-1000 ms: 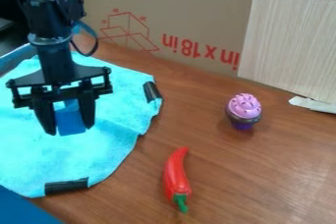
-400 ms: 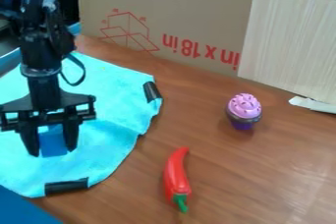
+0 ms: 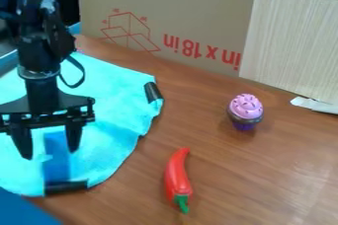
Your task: Put the blue object on the bottom edge of the cloth
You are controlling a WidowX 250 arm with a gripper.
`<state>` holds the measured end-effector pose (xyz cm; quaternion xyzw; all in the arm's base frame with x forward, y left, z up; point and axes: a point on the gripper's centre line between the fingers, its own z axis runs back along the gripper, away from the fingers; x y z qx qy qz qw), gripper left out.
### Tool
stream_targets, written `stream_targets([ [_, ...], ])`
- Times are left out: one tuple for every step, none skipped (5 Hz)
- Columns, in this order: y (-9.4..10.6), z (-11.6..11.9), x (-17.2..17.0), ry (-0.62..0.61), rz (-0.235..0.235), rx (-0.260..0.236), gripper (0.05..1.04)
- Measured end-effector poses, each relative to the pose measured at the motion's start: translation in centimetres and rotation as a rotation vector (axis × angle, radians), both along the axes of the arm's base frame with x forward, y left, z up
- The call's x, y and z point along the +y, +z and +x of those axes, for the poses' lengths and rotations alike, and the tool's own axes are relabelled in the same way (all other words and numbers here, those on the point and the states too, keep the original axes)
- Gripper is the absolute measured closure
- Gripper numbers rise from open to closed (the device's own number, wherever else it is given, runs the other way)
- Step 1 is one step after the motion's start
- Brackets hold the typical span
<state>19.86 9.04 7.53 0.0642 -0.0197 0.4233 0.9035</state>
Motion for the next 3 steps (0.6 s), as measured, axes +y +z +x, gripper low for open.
stream_targets([
  [0.5,0.0,-0.3,-0.005,-0.015,-0.013,0.080],
  [2.2,0.3,-0.8,-0.011,-0.061,-0.043,0.083],
  [5.4,0.9,-0.9,0.007,-0.178,-0.053,0.083],
])
